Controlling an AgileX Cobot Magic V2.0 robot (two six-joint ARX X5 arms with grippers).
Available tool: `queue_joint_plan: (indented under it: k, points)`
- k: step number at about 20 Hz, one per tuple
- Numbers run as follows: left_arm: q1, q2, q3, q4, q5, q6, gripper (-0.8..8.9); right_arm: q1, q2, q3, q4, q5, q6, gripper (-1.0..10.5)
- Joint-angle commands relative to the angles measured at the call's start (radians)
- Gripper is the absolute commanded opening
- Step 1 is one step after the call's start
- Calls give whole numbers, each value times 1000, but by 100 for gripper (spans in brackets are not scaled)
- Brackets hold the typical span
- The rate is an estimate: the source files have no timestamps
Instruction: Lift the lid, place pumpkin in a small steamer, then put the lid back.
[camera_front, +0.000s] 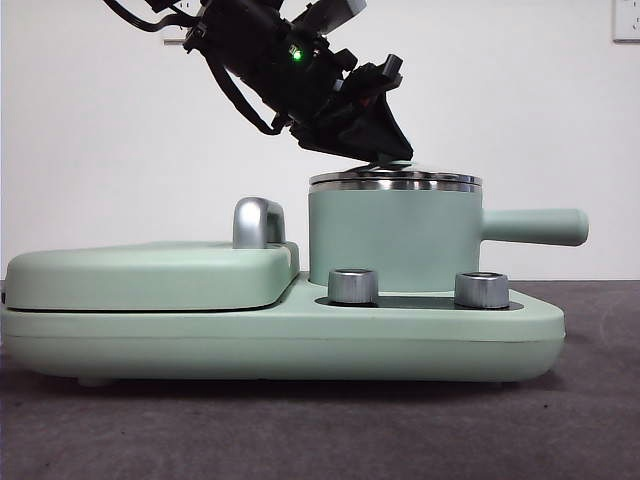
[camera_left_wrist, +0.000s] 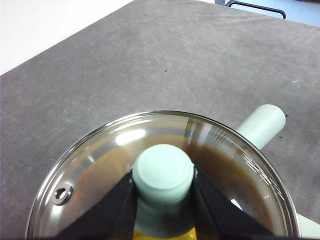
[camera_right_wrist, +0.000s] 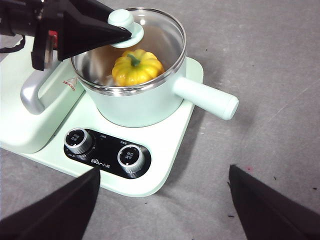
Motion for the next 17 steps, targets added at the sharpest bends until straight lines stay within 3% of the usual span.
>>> queue_joint_plan:
  k: [1, 3, 8, 13, 17]
  points:
    - [-14, 14, 27, 24, 9, 10, 214, 7, 4, 7, 3, 2, 4, 396]
    - [-14, 10, 27, 22, 12, -9, 275, 7, 4, 7, 3, 2, 4, 396]
    - [2, -84, 27, -23, 25, -133, 281, 7, 4, 7, 17, 1, -3, 396]
    - [78, -252, 27, -315, -4, -319, 281, 7, 73, 8, 74, -12, -100, 407]
    - [161, -405, -5, -513, -92, -336, 281, 7, 193, 8, 179, -84, -156, 436]
